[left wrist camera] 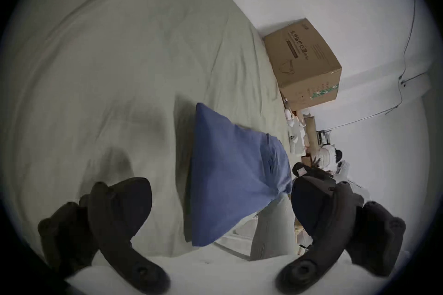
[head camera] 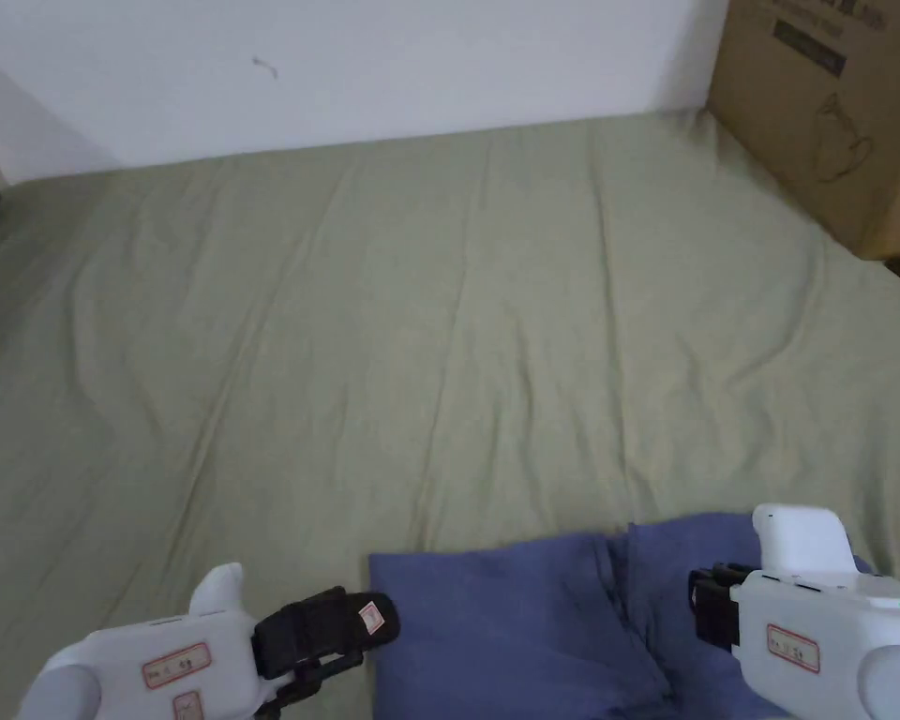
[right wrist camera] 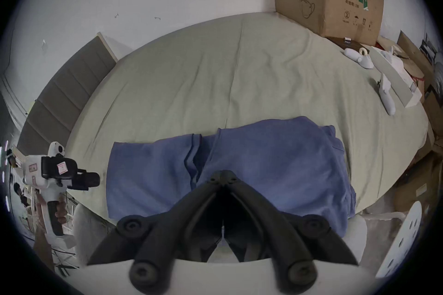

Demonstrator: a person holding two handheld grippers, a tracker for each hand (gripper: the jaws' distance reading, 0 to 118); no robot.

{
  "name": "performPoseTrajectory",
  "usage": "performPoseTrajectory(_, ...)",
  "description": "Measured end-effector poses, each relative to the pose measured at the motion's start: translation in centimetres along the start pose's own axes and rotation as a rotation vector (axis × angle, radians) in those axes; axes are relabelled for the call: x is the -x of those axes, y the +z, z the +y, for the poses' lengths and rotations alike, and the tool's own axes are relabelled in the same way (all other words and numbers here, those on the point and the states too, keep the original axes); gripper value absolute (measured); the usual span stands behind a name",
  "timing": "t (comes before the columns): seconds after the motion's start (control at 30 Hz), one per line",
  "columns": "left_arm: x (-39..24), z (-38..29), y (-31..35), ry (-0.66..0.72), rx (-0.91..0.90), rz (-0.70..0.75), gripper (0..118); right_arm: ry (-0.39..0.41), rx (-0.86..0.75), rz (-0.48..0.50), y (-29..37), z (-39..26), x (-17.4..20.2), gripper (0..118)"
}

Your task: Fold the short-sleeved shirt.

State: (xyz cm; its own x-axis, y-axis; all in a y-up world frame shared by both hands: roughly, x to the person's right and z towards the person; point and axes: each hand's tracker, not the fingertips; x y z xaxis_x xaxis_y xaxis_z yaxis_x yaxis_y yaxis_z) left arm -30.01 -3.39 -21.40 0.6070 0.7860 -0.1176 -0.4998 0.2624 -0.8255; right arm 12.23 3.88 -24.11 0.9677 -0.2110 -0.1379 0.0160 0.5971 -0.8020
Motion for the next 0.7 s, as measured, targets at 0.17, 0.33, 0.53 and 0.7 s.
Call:
performPoseTrajectory(0.17,1.3,0.3,-4.4,0.05,0.101,-0.076,117,0.028,0.015,-0.011,-0.2,0.3,1.0,0)
performPoseTrajectory(0.33,1.7,1.5,-5.6,0.055,0.139,-0.183,93,0.046,0.032,-0.016,-0.6,0.5,1.4,0)
performPoseTrajectory(0.53,2.6,2.2,-5.5,0.033,0.183,-0.124,8,0.075,0.051,-0.016,-1.0,0.7,2.5,0)
performPoseTrajectory(0.7,3.2,3.8,-3.1,-0.014,0.197,-0.155,8,0.084,0.056,-0.014,-1.1,1.0,3.3,0)
